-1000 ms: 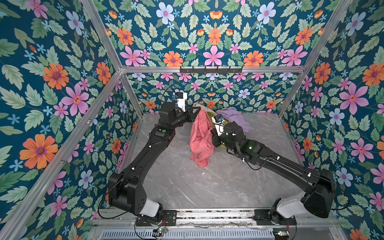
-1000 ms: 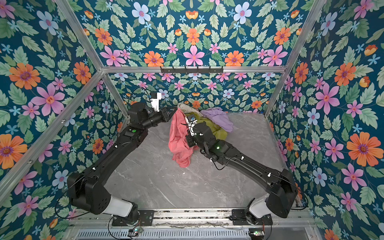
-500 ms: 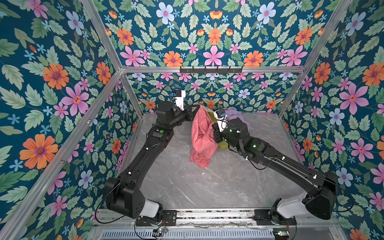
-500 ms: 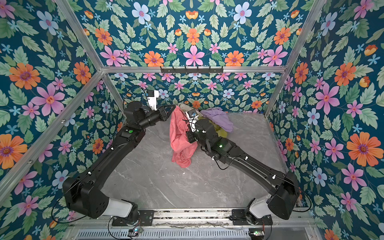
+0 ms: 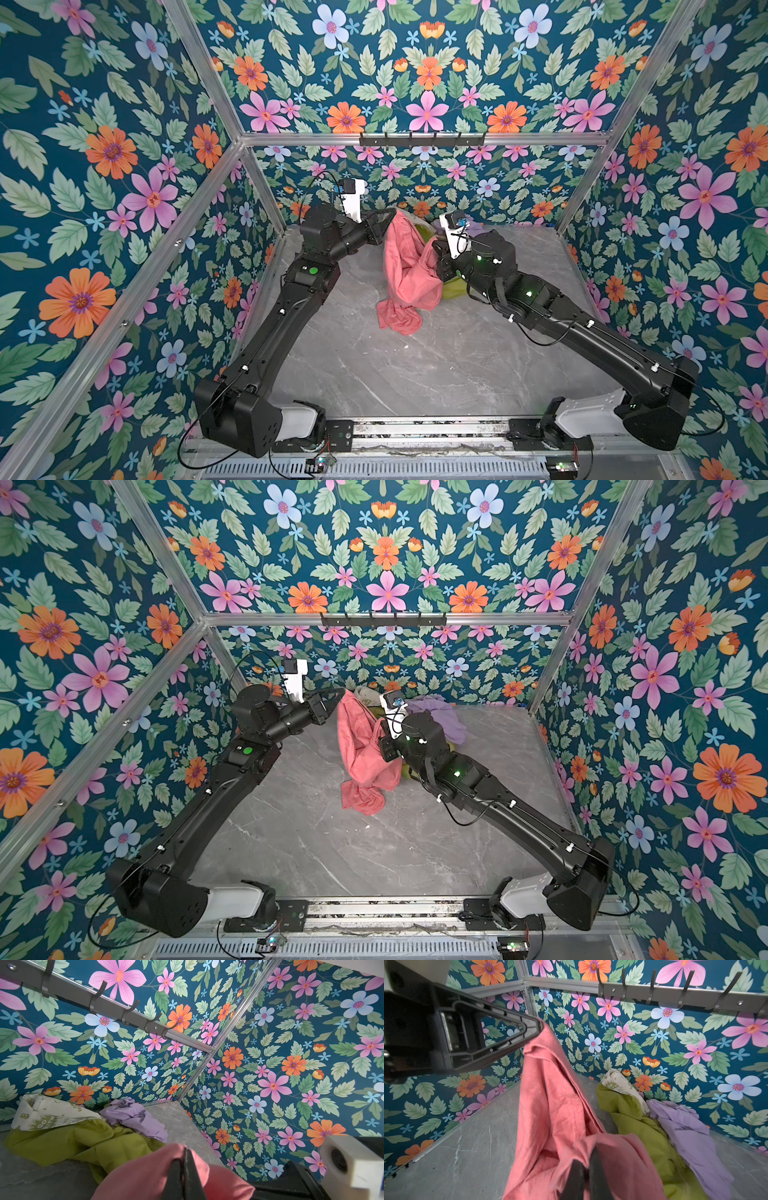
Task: Pick out a specific cloth from the pile
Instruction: 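Lift the pink cloth high with both grippers, clear of the pile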
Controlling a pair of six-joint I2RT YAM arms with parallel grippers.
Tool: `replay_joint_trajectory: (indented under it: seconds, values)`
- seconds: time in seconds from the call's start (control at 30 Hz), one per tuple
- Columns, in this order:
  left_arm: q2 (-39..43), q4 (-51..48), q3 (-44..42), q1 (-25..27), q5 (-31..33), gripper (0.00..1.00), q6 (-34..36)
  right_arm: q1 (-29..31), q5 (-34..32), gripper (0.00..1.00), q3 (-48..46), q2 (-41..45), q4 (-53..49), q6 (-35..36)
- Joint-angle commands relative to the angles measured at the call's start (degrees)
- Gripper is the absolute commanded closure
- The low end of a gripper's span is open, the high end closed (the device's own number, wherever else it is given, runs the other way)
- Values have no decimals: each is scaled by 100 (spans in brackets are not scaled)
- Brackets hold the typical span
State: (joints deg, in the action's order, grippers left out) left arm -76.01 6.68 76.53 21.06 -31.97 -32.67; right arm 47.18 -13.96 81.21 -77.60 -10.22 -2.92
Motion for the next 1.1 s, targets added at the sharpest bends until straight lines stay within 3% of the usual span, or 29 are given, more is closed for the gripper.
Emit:
replay_joint_trajectory:
  seconds: [0.0,0.37,0.6,0.87,1.07]
  values:
    - [101,90,8,12,-42,100,35,1,-98,100,133,118,-116,-2]
    - [291,-173,442,165,-188,100,-108,1,-55,100,742,524,-867,-114]
    - [419,-770,824,309,56,100,138,2,-70,100,1180,687,-1248,-61]
    - [812,-1048,767,637,1018,100,314,-2,-125,100,1588,792,-1678,-40]
    - [679,-1971,1372,1144,2106,100,484,0,-143,100,1920,826,-2030,-76]
